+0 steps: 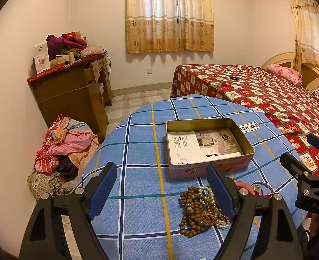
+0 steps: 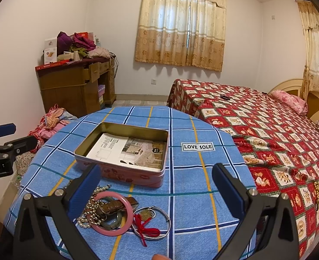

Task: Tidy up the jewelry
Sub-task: 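Lower the left gripper onto the dark bead bracelet and close it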

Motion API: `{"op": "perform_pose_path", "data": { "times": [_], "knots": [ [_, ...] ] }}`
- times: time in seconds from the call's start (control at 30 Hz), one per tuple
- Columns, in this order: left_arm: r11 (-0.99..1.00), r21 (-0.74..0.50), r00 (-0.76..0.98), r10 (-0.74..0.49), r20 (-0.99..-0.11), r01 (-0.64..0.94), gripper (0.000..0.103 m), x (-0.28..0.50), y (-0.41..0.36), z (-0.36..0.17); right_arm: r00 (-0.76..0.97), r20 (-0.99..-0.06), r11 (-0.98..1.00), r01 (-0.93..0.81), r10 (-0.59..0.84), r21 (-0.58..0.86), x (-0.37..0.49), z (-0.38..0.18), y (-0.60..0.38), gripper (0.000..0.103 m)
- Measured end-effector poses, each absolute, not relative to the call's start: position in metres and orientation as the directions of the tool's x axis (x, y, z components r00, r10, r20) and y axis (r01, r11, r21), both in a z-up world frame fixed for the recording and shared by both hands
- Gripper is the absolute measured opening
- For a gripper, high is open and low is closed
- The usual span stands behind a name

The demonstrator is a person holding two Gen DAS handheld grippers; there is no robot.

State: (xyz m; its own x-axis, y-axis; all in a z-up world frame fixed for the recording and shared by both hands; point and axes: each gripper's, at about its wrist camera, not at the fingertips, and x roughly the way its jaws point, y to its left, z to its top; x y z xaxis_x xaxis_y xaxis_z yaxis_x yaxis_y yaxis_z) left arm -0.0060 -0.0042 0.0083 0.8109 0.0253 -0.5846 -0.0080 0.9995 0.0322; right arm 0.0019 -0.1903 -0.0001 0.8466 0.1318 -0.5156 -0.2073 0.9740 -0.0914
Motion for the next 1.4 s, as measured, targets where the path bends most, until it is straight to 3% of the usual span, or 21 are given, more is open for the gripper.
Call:
{"op": "perform_pose_path", "data": {
  "times": [0.63, 0.83, 1.07, 1.1, 1.27, 1.4],
  "knots": [
    [0.999, 0.041, 0.798, 0.031, -0.602, -0.008, 0.084, -0.003, -0.002, -0.001, 0.840, -0.529, 0.977, -0.192, 0.117, -0.090, 0.005, -0.006, -0.195, 0.103],
    [0.999, 0.039, 0.763, 0.018, -0.646, 0.010, 0.084, 0.008, -0.002, -0.023, 0.818, -0.564, 0.976, -0.197, 0.113, -0.090, 0.012, -0.020, -0.194, 0.103],
    [0.998, 0.026, 0.731, -0.026, -0.682, 0.059, 0.084, 0.012, -0.011, -0.047, 0.769, -0.632, 0.970, -0.214, 0.097, -0.111, 0.017, -0.053, -0.200, 0.090],
    [0.997, 0.026, 0.726, -0.032, -0.687, 0.067, 0.082, 0.012, -0.013, -0.051, 0.765, -0.638, 0.970, -0.213, 0.090, -0.118, 0.016, -0.059, -0.205, 0.090],
    [0.994, -0.006, 0.670, -0.077, -0.738, 0.108, 0.052, 0.018, -0.018, -0.073, 0.739, -0.667, 0.976, -0.198, 0.092, -0.085, 0.018, -0.073, -0.215, 0.089],
    [0.991, -0.027, 0.647, -0.104, -0.755, 0.127, 0.047, 0.019, -0.022, -0.082, 0.732, -0.672, 0.971, -0.226, 0.113, -0.082, 0.014, -0.078, -0.208, 0.089]
  ]
}}
